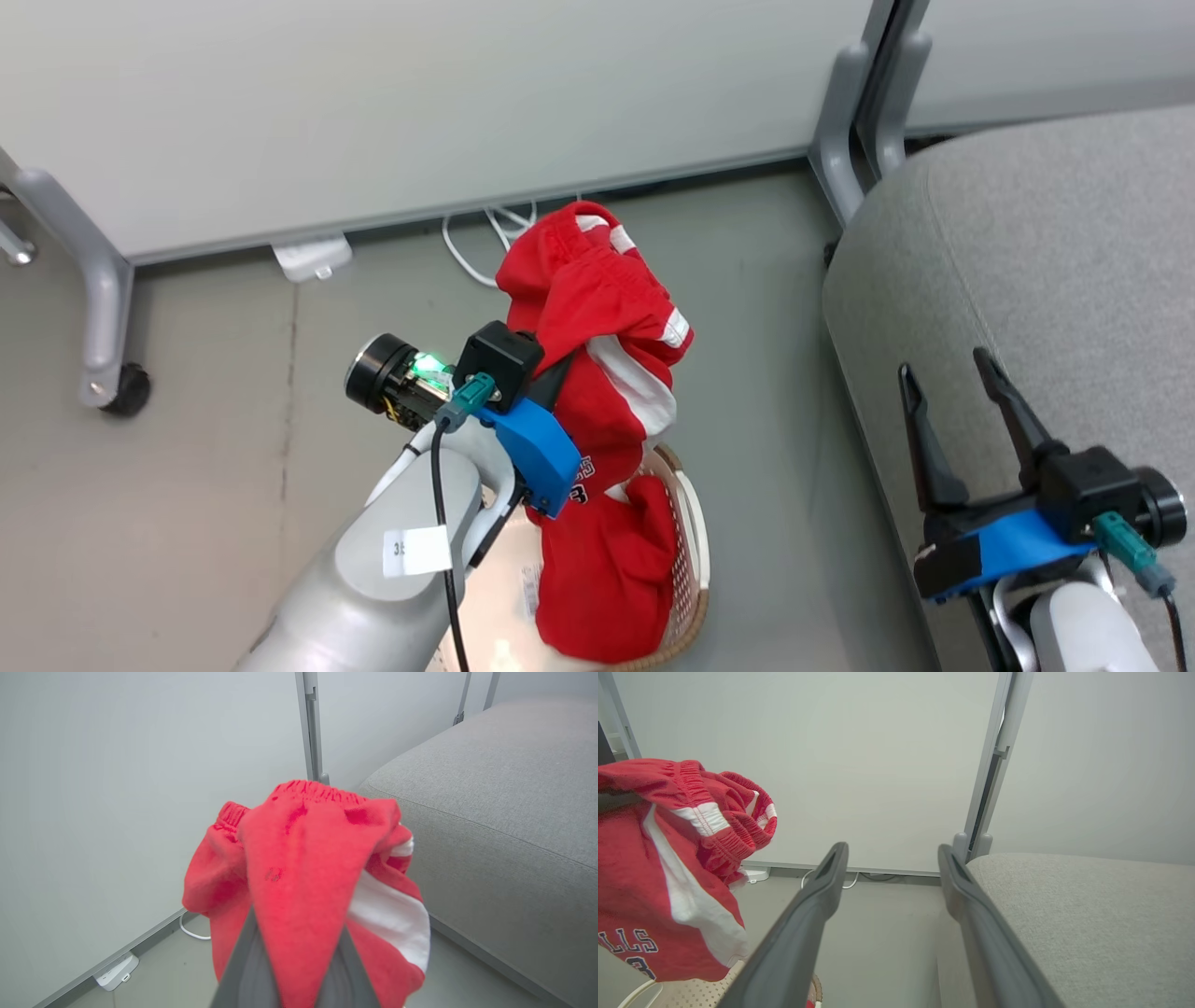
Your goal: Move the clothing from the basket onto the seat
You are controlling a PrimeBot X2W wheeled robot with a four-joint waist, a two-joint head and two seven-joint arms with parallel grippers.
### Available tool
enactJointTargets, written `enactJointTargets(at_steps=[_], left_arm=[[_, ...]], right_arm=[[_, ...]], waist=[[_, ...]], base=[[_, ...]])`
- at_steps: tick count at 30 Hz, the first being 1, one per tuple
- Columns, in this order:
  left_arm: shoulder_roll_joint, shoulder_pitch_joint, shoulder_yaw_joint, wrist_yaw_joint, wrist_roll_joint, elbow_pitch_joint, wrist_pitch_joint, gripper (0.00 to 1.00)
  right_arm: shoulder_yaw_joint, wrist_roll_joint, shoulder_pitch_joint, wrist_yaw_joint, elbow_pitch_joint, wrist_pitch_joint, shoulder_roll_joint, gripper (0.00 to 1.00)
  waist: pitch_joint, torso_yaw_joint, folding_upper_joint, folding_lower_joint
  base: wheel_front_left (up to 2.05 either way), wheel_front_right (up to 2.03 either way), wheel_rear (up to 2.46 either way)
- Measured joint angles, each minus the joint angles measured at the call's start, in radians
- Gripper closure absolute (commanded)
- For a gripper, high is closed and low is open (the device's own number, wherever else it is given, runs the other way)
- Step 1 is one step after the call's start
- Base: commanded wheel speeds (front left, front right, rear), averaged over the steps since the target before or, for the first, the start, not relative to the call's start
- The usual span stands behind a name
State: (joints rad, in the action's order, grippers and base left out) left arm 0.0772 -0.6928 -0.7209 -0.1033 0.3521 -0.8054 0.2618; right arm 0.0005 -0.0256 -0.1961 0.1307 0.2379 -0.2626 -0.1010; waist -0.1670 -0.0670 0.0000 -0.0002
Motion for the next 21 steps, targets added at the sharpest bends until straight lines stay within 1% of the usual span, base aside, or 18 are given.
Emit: enactJointTargets(at_steps=[11, 21], left_arm=[[-0.008, 0.045, 0.006, -0.003, -0.014, 0.072, 0.0, 1.0], [-0.009, 0.052, -0.001, -0.01, -0.017, 0.079, 0.0, 1.0]], right_arm=[[0.028, -0.005, 0.083, 0.0, 0.012, 0.0, 0.004, 0.0], [0.084, -0.033, 0.099, 0.0, 0.012, 0.0, -0.001, 0.0]], waist=[[0.141, 0.035, 0.0, 0.0], [0.172, 0.056, 0.0001, 0.0]], base=[[0.0, 0.0, 0.0], [0.0, 0.0, 0.0]])
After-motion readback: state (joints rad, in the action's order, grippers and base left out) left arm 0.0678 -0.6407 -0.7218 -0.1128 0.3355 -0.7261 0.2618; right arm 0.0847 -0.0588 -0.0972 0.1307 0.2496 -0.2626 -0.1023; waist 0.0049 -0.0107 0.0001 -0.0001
